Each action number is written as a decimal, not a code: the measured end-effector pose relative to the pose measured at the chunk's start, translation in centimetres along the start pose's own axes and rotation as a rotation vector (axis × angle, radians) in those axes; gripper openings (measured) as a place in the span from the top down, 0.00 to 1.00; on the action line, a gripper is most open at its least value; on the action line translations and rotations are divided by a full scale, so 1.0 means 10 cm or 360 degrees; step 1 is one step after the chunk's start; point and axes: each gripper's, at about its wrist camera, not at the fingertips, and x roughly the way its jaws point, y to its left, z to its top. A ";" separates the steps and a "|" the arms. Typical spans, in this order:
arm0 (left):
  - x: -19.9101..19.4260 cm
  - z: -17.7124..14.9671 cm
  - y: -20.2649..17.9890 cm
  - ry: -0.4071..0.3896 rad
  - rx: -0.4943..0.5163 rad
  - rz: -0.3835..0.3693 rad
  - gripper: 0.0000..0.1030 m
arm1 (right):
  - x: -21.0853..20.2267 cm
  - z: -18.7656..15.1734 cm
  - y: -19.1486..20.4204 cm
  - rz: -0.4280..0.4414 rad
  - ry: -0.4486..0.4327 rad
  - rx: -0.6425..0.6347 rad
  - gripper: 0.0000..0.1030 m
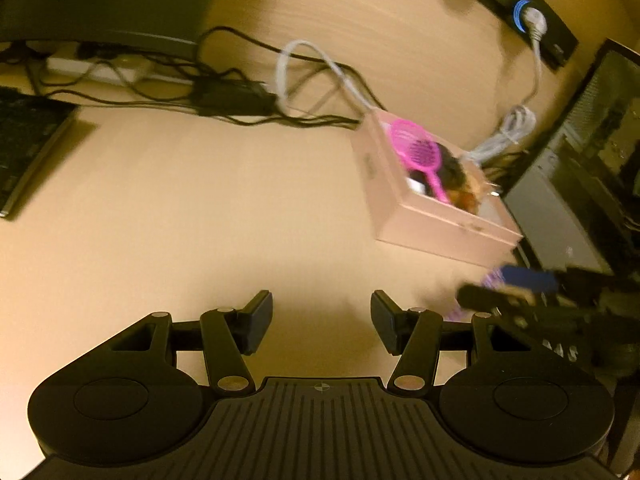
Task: Organize objects
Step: 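Carry the snowflake into the pink box and open the right gripper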
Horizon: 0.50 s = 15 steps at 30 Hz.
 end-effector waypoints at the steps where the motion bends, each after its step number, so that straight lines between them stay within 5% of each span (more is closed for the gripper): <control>1: 0.03 -0.01 -0.06 0.0005 0.0008 -0.0013 0.43 | -0.07 -0.04 -0.10 -0.0023 -0.0005 0.0029 0.39; 7: 0.21 -0.14 -0.40 0.0071 0.0048 -0.0102 0.43 | -0.26 0.15 -0.60 -0.0127 -0.0155 0.0179 0.39; 13: 0.35 -0.28 -0.60 0.0126 0.0096 -0.0122 0.43 | -0.07 0.81 -0.72 -0.0137 -0.0446 0.0229 0.38; 15: 0.39 -0.29 -0.64 0.0134 0.0104 -0.0099 0.43 | 0.06 0.94 -0.77 -0.0188 -0.0481 0.0254 0.22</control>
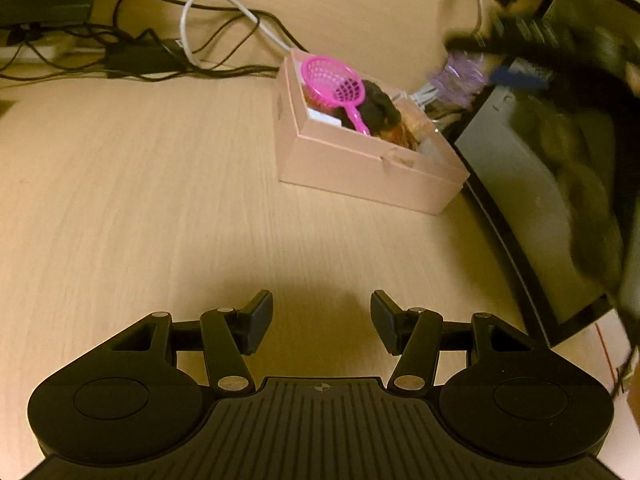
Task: Organize objects
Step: 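Carry the snowflake into the pink box and open the right gripper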
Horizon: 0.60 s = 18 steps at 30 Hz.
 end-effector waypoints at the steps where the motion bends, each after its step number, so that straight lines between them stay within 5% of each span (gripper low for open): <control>1: 0.02 0.01 -0.01 0.0002 -0.0001 0.0010 0.43 | 0.04 0.00 -0.04 -0.0009 0.0003 0.0012 0.18; 9: 0.08 0.26 0.02 -0.0088 -0.0051 0.0090 0.43 | -0.09 -0.72 -0.38 -0.0052 0.0235 -0.0044 0.18; 13: 0.16 0.62 -0.09 -0.0183 0.0065 0.0136 0.43 | 0.04 -0.93 -0.50 -0.0107 0.0332 -0.0031 0.18; 18: 0.44 1.11 -0.18 -0.0244 0.0169 0.0181 0.43 | 0.20 -0.98 -0.48 -0.0197 0.0340 -0.0100 0.37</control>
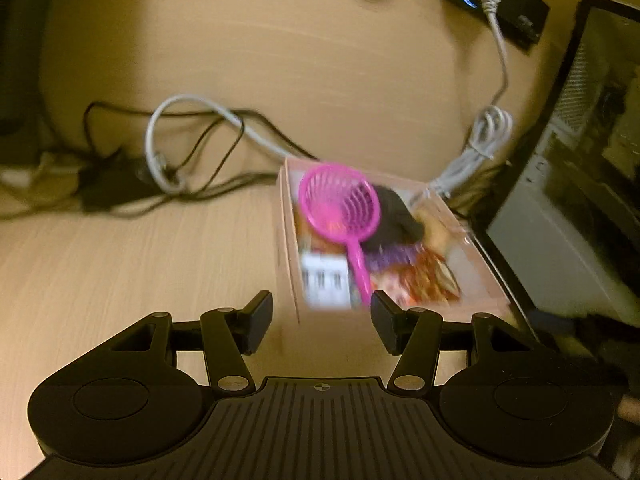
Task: Organize objects
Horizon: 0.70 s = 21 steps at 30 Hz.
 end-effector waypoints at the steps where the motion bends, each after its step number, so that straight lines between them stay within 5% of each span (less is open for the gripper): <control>1: 0.08 0.05 -0.01 0.0016 0.0029 0.0040 0.43 | 0.04 0.01 0.02 -0.0014 -0.0007 -0.0010 0.37; 5: 0.39 0.12 0.04 0.0141 0.0106 0.0191 0.43 | 0.17 0.05 0.02 -0.0006 0.0026 0.0008 0.38; 12: 0.37 0.09 0.40 0.0146 0.0015 0.0260 0.08 | 0.20 0.09 0.29 0.0030 -0.0010 -0.0041 0.38; 21: 0.36 0.15 0.68 0.0104 -0.0061 0.0284 0.04 | 0.27 0.17 0.50 -0.0012 0.0009 -0.0063 0.38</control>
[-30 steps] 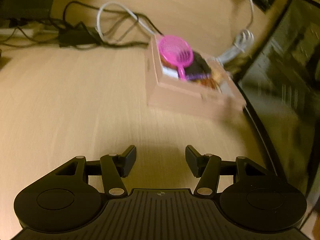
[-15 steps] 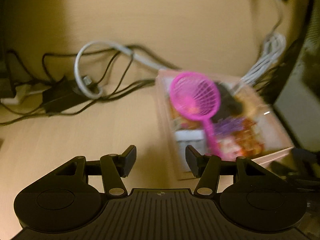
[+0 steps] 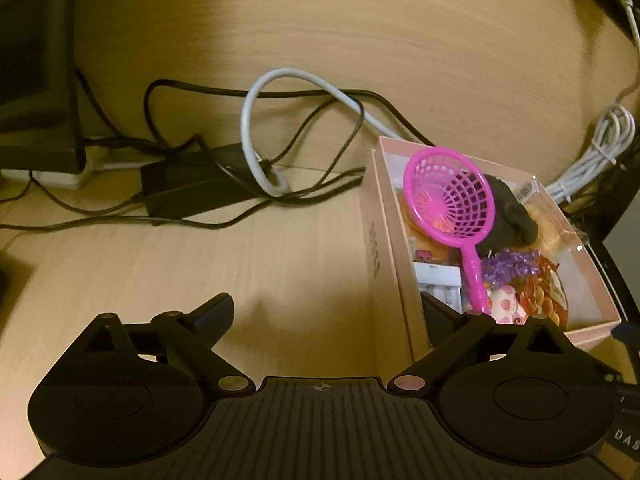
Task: Organize objects
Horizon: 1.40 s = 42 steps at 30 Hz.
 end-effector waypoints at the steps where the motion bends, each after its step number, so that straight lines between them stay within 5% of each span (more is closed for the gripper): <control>1: -0.01 0.00 0.01 -0.0003 -0.0009 -0.0012 0.05 | -0.02 0.00 0.00 -0.0015 -0.0005 0.0012 0.37; 3: -0.13 -0.03 0.01 -0.0073 -0.0011 -0.0025 0.05 | -0.07 -0.02 -0.04 -0.0031 -0.0001 0.0048 0.27; 5: -0.31 -0.08 0.02 -0.0149 -0.0022 -0.0051 0.05 | -0.17 -0.08 -0.08 -0.0048 -0.0001 0.0098 0.05; 7: -0.49 -0.17 0.02 -0.0182 -0.0032 -0.0106 0.05 | -0.27 -0.18 -0.11 -0.0049 0.0043 0.0146 0.00; 18: -0.98 -1.19 -0.20 0.0004 0.0145 -0.0132 0.05 | -0.58 -0.91 0.00 0.0088 0.0328 0.0247 0.00; 29: -0.83 -1.45 -0.48 -0.0078 0.0261 0.0096 0.03 | -0.55 -1.01 -0.05 0.0147 0.0169 0.0231 0.00; 35: -0.76 -1.44 -0.50 -0.0153 0.0231 0.0117 0.03 | -0.44 -1.02 -0.07 0.0100 0.0027 0.0269 0.00; 42: -0.75 -1.43 -0.52 -0.0151 0.0227 0.0119 0.02 | -0.40 -0.99 -0.10 0.0101 0.0026 0.0273 0.00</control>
